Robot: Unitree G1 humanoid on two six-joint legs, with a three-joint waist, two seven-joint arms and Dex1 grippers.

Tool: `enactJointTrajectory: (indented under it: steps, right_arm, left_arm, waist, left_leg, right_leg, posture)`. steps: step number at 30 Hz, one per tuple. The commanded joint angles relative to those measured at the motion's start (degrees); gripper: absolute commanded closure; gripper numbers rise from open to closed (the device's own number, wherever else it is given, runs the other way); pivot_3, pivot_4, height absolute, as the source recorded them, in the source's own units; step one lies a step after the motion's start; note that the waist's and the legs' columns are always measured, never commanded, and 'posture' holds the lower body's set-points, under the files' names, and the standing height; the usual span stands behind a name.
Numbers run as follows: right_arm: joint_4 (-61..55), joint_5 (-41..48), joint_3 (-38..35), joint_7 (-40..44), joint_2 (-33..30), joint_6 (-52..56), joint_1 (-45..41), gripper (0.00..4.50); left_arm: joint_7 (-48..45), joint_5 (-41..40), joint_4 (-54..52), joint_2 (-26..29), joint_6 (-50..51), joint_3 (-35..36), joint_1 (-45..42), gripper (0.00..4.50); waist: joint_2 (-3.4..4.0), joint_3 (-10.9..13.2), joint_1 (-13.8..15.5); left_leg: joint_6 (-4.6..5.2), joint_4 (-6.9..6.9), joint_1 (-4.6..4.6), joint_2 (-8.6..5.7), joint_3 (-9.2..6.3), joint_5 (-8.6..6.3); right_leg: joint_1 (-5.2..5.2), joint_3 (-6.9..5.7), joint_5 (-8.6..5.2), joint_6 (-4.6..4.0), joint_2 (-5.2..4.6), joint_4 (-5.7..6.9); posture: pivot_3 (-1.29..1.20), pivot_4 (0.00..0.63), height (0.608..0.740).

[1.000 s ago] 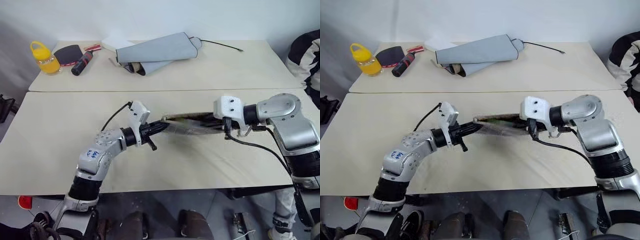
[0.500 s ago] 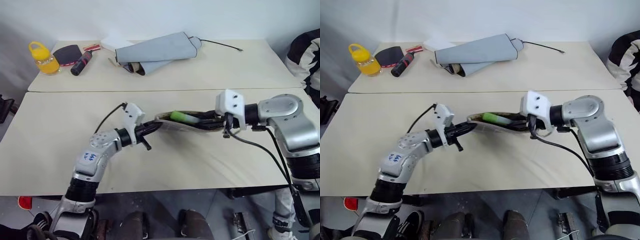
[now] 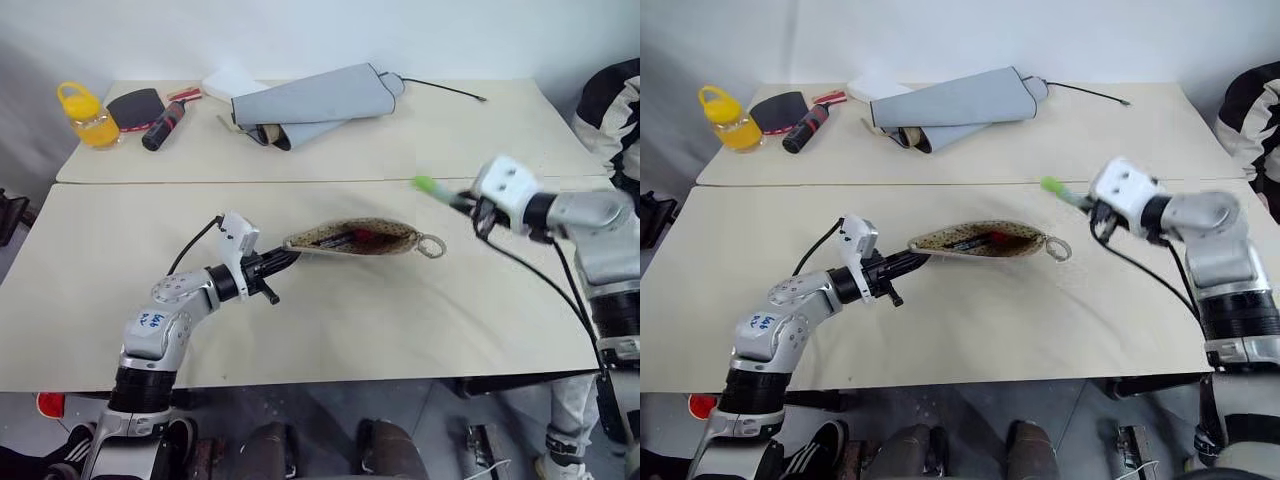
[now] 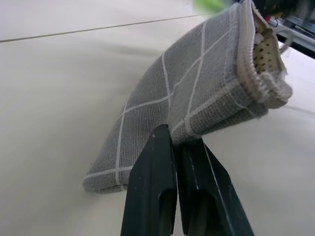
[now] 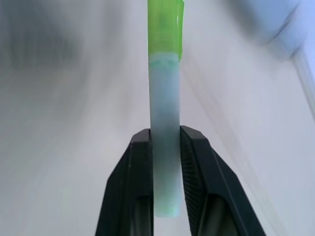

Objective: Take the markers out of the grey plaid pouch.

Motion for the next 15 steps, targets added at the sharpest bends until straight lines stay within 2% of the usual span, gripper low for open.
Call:
enactJointTrajectory:
  steps: [1,8,12,15]
  right_arm:
    - [1.02,1.78,-2.09,0.28,0.93,-2.57,-0.28,4.11]
    - [-2.11,4.46,-3.78,3.58,0.11,-0.29,-0.57,1.77]
    - [-10.01,14.49,-9.42,4.81,2.58,9.75,-3.24,1.77]
    - [-19.94,20.51,-10.44,5.95,4.62,15.92,-3.59,1.77]
  left_arm:
    - [0.28,-1.32,-2.41,0.05,0.30,1.20,-0.59,4.50]
    - [0.55,-2.25,-2.93,-0.03,1.04,1.51,-0.71,4.50]
    - [0.54,-2.48,-2.90,-0.28,1.26,1.32,-0.88,4.50]
    - [1.39,-2.99,-2.82,-1.30,2.02,1.51,-1.28,4.50]
  waist:
    - [0.00,0.00,-0.30]
    - [0.00,0.00,-0.39]
    - [0.01,0.01,-0.20]
    - [0.02,0.00,-0.08]
  left_leg:
    - [0.00,0.00,0.01,0.02,0.02,0.00]
    - [-0.03,0.02,0.03,0.04,-0.01,0.02]
    - [-0.03,0.04,0.01,0.04,-0.03,0.02]
    - [-0.03,0.04,0.03,0.07,-0.05,0.02]
  right_leg:
    - [0.01,0.02,0.00,0.00,0.02,-0.01]
    - [0.03,0.04,0.00,0.00,0.04,0.00]
    - [0.03,0.06,0.00,0.00,0.03,0.00]
    - [0.02,0.04,0.00,0.00,0.04,0.03]
  posture:
    - [0.00,0.150,0.740]
    - [0.00,0.150,0.740]
    - [0.00,0.150,0.740]
    - [0.00,0.150,0.740]
